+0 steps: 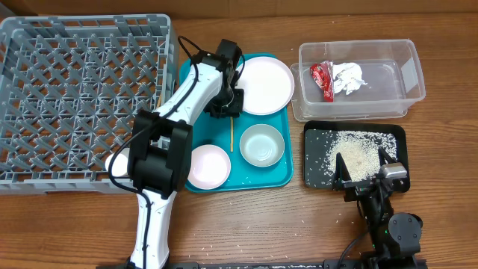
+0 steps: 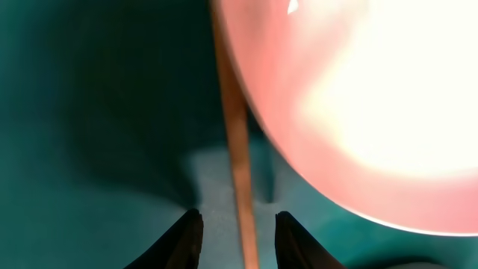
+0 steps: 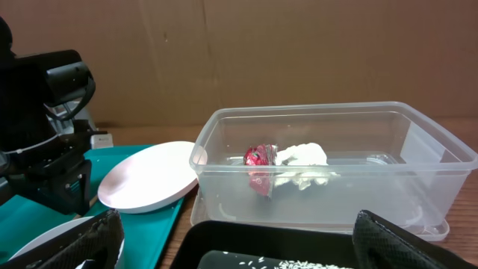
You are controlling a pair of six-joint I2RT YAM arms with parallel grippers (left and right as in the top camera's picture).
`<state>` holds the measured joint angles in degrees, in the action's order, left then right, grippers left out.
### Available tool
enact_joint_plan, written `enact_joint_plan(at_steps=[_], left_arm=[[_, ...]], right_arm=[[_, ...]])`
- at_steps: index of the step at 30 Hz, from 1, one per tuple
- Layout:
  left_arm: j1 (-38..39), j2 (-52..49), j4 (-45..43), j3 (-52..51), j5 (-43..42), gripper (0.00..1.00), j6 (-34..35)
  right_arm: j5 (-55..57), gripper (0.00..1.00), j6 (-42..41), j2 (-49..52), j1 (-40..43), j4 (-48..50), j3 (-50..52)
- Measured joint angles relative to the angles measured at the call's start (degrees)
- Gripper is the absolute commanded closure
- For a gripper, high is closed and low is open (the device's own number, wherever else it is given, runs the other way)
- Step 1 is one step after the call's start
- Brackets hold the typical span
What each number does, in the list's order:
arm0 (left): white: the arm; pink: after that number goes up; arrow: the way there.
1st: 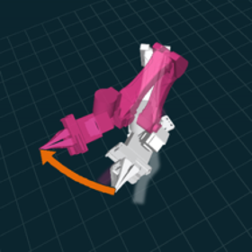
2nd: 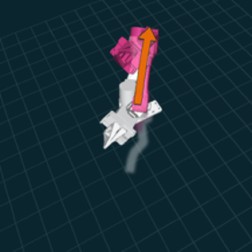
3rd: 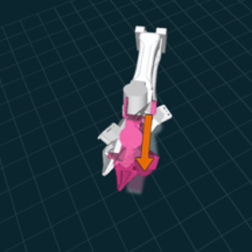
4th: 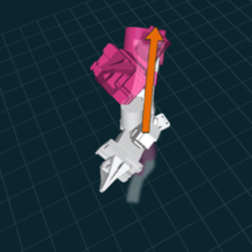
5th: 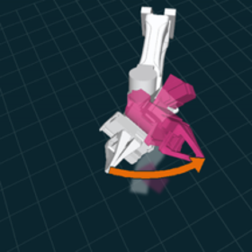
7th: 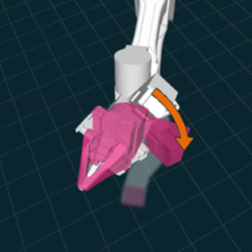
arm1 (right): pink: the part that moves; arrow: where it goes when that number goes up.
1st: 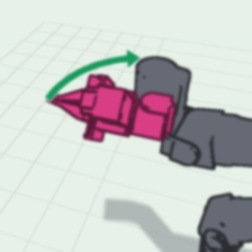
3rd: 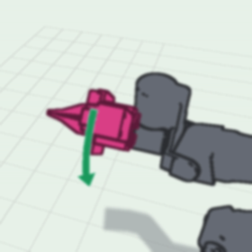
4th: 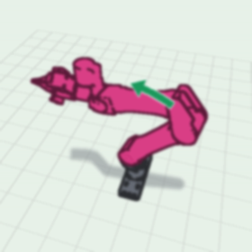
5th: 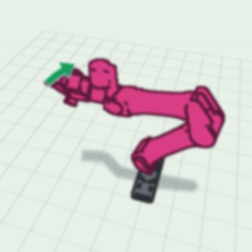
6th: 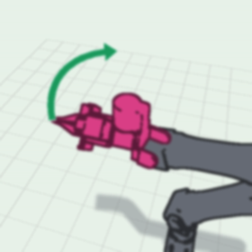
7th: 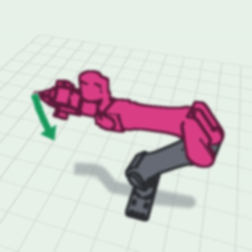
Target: Sort waste into correct bins and load items into the dishwasher
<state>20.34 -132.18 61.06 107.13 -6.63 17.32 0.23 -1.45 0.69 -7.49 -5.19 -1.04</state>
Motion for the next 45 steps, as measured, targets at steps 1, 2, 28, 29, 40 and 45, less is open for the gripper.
enact_joint_plan(at_steps=[1, 2, 28, 29, 40, 45], left_arm=[[-0.02, -0.04, 0.33, 0.00, 0.00, 0.71, 0.44], [-0.04, -0.04, 0.68, 0.00, 0.09, 0.71, 0.83], [0.33, 3.41, -1.53, -3.52, 2.40, 0.64, 5.64], [0.46, 3.48, -1.90, -3.52, 2.27, 0.63, 5.70], [2.56, 0.48, -0.85, -2.78, 2.16, 0.96, 6.69], [2.08, 0.20, 5.62, -1.66, 5.22, 0.96, 6.75]], right_arm=[[0.00, 0.00, -0.04, 0.00, 0.00, 0.04, 0.00], [0.02, 0.00, -0.02, 0.00, 0.00, 0.02, 0.00], [0.00, 0.00, 0.00, 0.00, 0.00, 0.02, 0.00], [0.00, 0.00, -0.04, 0.00, 0.00, 0.00, 0.00], [0.02, 0.00, -0.02, 0.00, 0.00, 0.04, 0.00], [0.00, 0.00, -0.02, 0.00, 0.00, 0.02, 0.00]])
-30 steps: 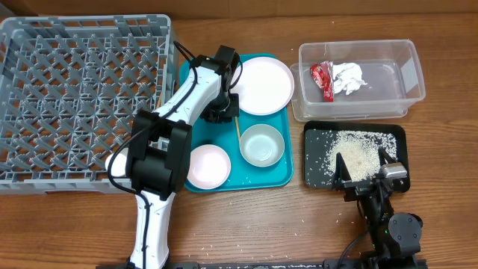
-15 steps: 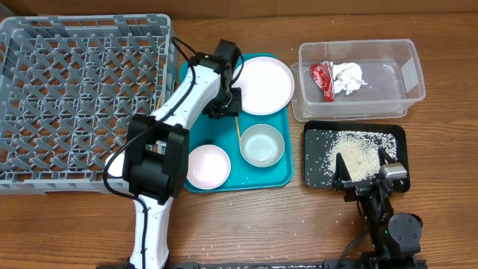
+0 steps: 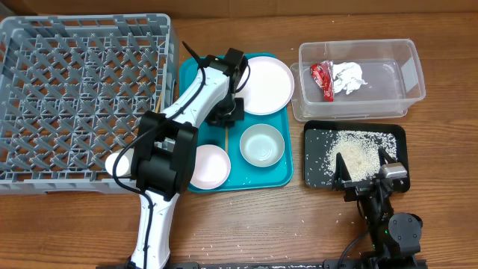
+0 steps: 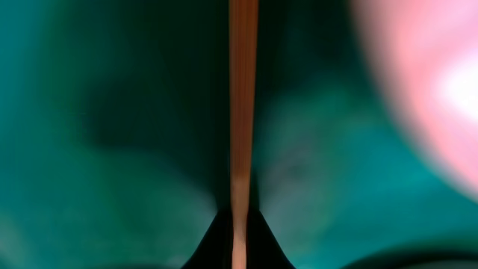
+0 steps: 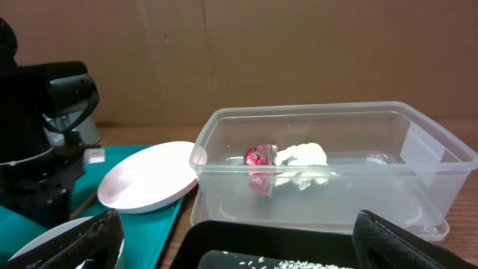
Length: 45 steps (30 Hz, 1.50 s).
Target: Sort waste into correct bins and load items into the dishwasher
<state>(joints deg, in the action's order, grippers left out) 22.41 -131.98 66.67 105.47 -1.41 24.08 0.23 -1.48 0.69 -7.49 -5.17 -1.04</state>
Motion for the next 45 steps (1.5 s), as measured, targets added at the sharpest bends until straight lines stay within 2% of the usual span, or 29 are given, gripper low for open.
enact_joint_plan(at_steps=[3, 8, 13, 17, 25, 27, 28, 29, 31, 33, 38, 39, 41, 45], left_arm=[[-1.20, -0.33, 4.09, 1.86, 2.64, 0.96, -0.07], [-4.33, 0.24, 8.66, 11.13, 5.53, 0.96, -3.52], [-7.21, 6.36, 10.51, 17.99, 7.26, 0.96, -7.52], [-9.99, 13.40, 14.29, 20.15, 12.61, 0.96, -9.77], [-16.76, 11.63, 15.37, 17.03, 15.87, 0.96, -11.93], [-17.97, 10.19, 15.17, 15.30, 16.24, 0.88, -12.33], [-18.16, 9.49, 15.13, 14.69, 16.44, 0.76, -12.48], [-18.23, 8.74, 15.13, 14.03, 16.61, 0.70, -12.87], [-18.18, 7.74, 15.19, 13.49, 16.68, 0.67, -13.49], [-18.01, 7.56, 16.02, 13.51, 16.70, 0.60, -13.79], [-17.62, 7.89, 19.23, 17.68, 16.41, 0.35, -14.03], [-17.42, 8.35, 19.56, 18.75, 16.04, 0.28, -14.12], [-16.76, 10.01, 19.61, 20.48, 14.53, 0.00, -14.23], [-14.80, 15.12, 19.08, 21.97, 7.82, 0.00, -14.23]], right_arm=[[0.00, 0.00, 0.02, 0.02, 0.00, 0.09, 0.00], [0.00, 0.00, 0.00, 0.00, 0.00, 0.00, 0.00], [0.00, 0.00, -0.02, 0.00, 0.00, 0.00, 0.00], [0.00, 0.00, 0.00, 0.00, 0.00, -0.02, 0.00], [0.00, 0.00, 0.00, 0.00, 0.00, 0.00, 0.00], [0.00, 0.00, -0.02, 0.00, 0.00, 0.00, 0.00], [0.00, 0.00, -0.02, 0.00, 0.00, 0.02, 0.00], [0.00, 0.00, 0.02, 0.00, 0.00, 0.00, 0.00], [-0.02, 0.00, 0.00, 0.00, 0.00, 0.02, 0.00], [-0.02, 0.00, 0.02, 0.00, 0.00, 0.00, 0.00], [0.00, 0.00, 0.02, 0.00, 0.00, -0.02, 0.00], [0.00, 0.00, 0.00, 0.00, 0.00, 0.00, 0.00], [0.00, 0.00, 0.02, 0.00, 0.00, 0.00, 0.00], [0.00, 0.00, 0.00, 0.00, -0.02, 0.00, 0.00]])
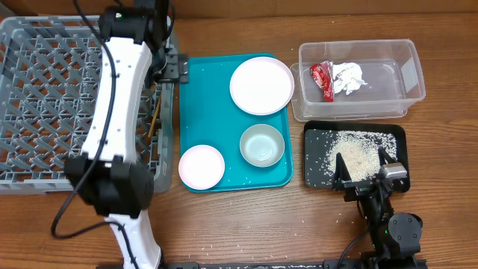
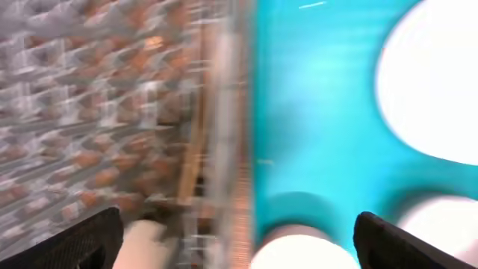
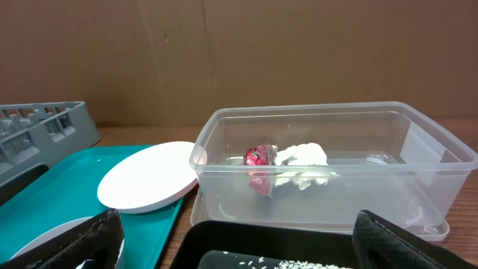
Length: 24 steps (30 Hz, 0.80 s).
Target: Sort waste into correct bins and load items into the dishwasher
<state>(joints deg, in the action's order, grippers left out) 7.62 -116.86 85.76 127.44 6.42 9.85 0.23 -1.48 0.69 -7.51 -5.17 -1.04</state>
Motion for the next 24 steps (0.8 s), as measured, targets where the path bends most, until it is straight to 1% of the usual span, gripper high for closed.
enact_joint_plan(at_steps=[2, 3, 6, 7, 9, 12, 17, 21, 22, 24], left_arm=[[1.01, 1.57, -0.52, 0.55, -5.42, 0.18, 0.00], [1.49, 1.95, -0.81, 0.79, -8.20, 0.25, -0.04], [2.97, 1.64, -0.79, 0.87, -13.77, 0.28, 0.20], [3.76, 1.18, -0.39, 0.85, -15.37, 0.31, 0.24], [5.51, 0.76, -0.44, 0.11, -16.81, 0.43, 0.68], [8.20, 0.74, -0.24, -1.53, -15.89, 0.51, 2.69], [12.76, 0.52, 2.40, -3.39, -11.65, 0.48, 7.34], [14.14, 0.48, 3.98, -3.48, -8.85, 0.38, 8.94], [14.14, 0.48, 3.78, -3.80, -8.22, 0.36, 9.22], [14.16, 0.48, 1.53, -5.33, -7.06, 0.36, 9.33]], right_arm=[[0.00, 0.00, 0.00, 0.00, 0.02, -0.02, 0.00], [-0.02, 0.00, 0.00, 0.00, 0.02, 0.00, 0.00], [0.00, 0.00, -0.02, 0.00, 0.02, 0.02, 0.00], [0.00, 0.00, 0.00, 0.00, 0.02, 0.02, 0.00], [0.00, 0.00, 0.00, 0.00, 0.02, 0.00, 0.00], [0.00, 0.00, 0.00, 0.00, 0.02, -0.02, 0.00], [-0.02, 0.00, 0.00, 0.00, 0.02, -0.02, 0.00], [0.00, 0.00, -0.02, 0.00, 0.02, 0.00, 0.00], [0.00, 0.00, 0.02, 0.00, 0.02, 0.00, 0.00], [0.02, 0.00, 0.00, 0.00, 0.02, 0.00, 0.00]])
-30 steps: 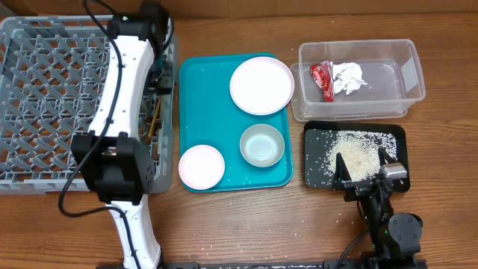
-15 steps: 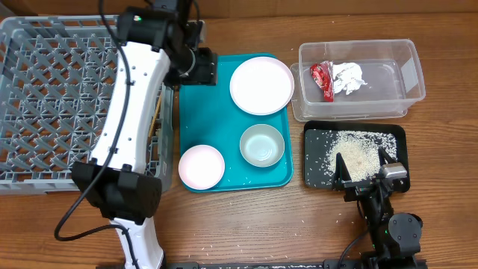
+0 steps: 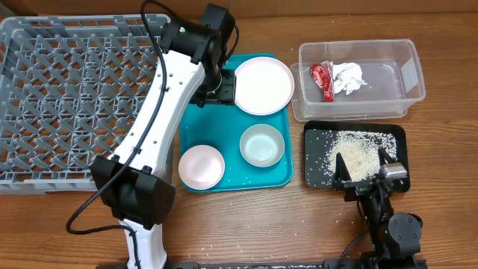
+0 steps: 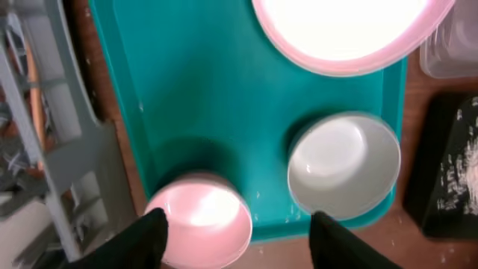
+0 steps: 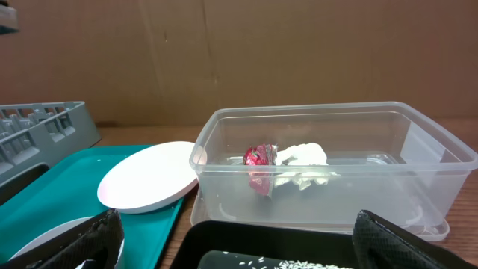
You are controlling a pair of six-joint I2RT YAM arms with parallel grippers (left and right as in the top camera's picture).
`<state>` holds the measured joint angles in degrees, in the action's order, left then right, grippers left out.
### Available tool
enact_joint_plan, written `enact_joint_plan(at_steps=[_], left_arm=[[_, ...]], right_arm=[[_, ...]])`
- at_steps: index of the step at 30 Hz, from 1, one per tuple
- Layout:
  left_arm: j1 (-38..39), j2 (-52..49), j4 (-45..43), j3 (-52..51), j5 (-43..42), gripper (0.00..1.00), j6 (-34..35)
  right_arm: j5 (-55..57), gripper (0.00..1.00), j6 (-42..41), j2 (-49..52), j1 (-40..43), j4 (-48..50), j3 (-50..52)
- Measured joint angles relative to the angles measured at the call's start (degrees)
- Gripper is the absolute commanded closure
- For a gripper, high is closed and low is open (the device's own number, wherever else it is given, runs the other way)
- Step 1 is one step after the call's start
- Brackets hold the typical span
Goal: Sort waste into correct bins and load items into the dishwasher
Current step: 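Grasp the small grey bowl on the teal tray with the left gripper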
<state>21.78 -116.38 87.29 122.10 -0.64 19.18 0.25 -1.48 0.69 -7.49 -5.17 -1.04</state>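
Observation:
Over the upper left of the teal tray (image 3: 216, 127) hovers my left gripper (image 3: 216, 84), open and holding nothing. In its wrist view the gripper (image 4: 239, 243) looks down on the white plate (image 4: 343, 30), the pale green bowl (image 4: 343, 164) and the pink bowl (image 4: 202, 232). A thin brown stick (image 4: 31, 75) lies in the grey rack (image 4: 67, 164). My right gripper (image 3: 364, 178) rests open at the black rice tray (image 3: 317, 172). A red wrapper (image 5: 259, 158) and a white tissue (image 5: 302, 155) lie in the clear bin (image 5: 224, 127).
The grey dishwasher rack (image 3: 89, 21) fills the table's left side and touches the teal tray's left edge. The clear bin (image 3: 358, 45) stands at the back right, with the black tray of rice right in front of it. Rice grains are scattered on the wood at the front.
My left gripper has moved from the rack's right edge to above the tray's upper left, beside the white plate. It is still open. The right arm has not moved.
My left gripper stood open around a brown stick on the tray beside the plate. Then it was shut on that stick. Then it was open at the rack's right edge with the stick lying in the rack. Now it is back over the tray.

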Motion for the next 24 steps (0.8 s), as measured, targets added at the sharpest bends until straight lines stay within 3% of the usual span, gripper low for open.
enact_joint_plan(at_steps=[6, 10, 16, 20, 23, 24], left_arm=[[0.00, -0.02, -18.45, -11.43, 1.11, 0.46, 0.55], [0.15, -0.02, -20.52, -17.44, -3.69, 0.46, 0.57], [3.23, -0.02, -22.62, -24.65, -6.23, 0.53, -1.95], [5.77, -0.02, -28.59, -31.01, -5.88, 0.68, -3.26], [6.38, -0.04, -32.20, -33.99, -5.79, 0.95, -4.07], [6.36, -0.04, -33.51, -34.86, -5.66, 0.96, -4.07]], right_arm=[[-0.04, 0.00, 0.02, 0.00, 0.00, 0.00, 0.00], [-0.02, 0.00, 0.02, 0.00, 0.00, 0.02, 0.00], [-0.02, 0.00, 0.00, 0.00, 0.00, 0.02, 0.00], [-0.02, 0.00, -0.02, 0.00, 0.00, 0.04, 0.00], [-0.02, 0.00, 0.00, 0.00, 0.00, -0.04, 0.00], [0.00, 0.00, 0.00, 0.00, 0.00, 0.02, 0.00]])
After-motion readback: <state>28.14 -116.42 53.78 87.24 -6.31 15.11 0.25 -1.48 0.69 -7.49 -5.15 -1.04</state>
